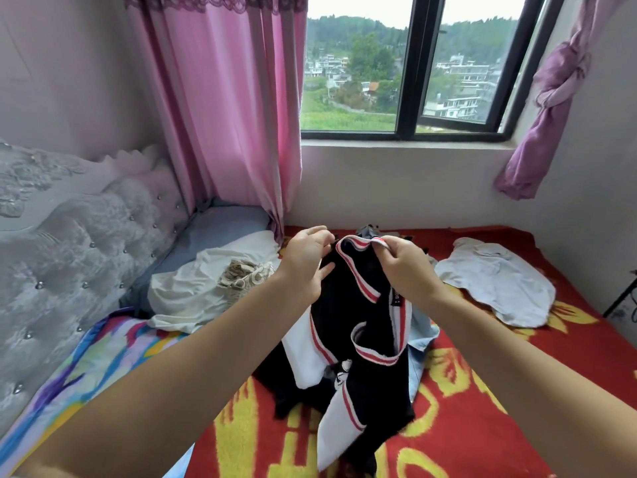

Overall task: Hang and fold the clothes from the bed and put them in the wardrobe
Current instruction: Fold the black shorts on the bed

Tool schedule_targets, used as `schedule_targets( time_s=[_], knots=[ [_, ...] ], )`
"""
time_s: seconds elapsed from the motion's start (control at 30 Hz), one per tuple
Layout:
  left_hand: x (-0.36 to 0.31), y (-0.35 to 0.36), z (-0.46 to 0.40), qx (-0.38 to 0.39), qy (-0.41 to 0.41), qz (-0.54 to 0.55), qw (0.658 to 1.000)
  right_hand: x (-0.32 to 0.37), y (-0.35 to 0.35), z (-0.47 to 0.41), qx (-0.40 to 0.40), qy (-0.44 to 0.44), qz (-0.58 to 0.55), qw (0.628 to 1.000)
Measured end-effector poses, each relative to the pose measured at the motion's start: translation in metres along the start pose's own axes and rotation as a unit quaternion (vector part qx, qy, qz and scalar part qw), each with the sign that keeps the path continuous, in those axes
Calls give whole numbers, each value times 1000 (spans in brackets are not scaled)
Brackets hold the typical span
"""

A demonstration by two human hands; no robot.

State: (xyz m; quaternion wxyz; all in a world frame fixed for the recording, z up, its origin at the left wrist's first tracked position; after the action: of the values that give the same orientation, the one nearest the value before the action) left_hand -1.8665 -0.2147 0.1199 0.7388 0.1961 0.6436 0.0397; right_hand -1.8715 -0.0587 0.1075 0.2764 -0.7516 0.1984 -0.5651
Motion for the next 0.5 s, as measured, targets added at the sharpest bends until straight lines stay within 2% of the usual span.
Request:
schedule_targets(
  time_s=[0.03, 0.1, 0.13, 0.2, 0.3, 0.4, 0.5],
  knots=[
    [-1, 0, 0, 30, 32, -113, 993, 2, 2, -1, 14, -5, -5, 1000],
    [4, 7, -1, 120, 72, -328, 934, 6, 7, -1, 41, -23, -6, 999],
    [8, 9, -1, 157, 74, -389, 905, 9, 8, -1, 49, -34, 5, 998],
    [14, 4, -3, 165, 78, -456, 871, 12, 9, 0, 47, -50, 52, 996],
    [11, -14, -10, 88, 93, -535, 835, 2, 9, 1, 49, -37, 135, 989],
    [17, -22, -10, 73, 114, -559, 818, -32, 17, 8, 86, 36, 178, 980],
    [27, -24, -10, 58, 127, -553, 822, -79, 29, 22, 176, 149, 180, 956]
  ],
)
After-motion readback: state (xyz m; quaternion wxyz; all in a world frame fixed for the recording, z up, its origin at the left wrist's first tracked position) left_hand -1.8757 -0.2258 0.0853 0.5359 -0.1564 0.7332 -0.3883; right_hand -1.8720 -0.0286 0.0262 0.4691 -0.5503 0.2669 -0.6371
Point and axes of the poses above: each hand's wrist, its own z-axis away from the middle knuckle, its own y-axis out of the palm, x = y × z, the point moved 3 cm from there along -z, towards the middle knuckle, and after that the axes turned 15 degrees about x, right-handed, at the moved point
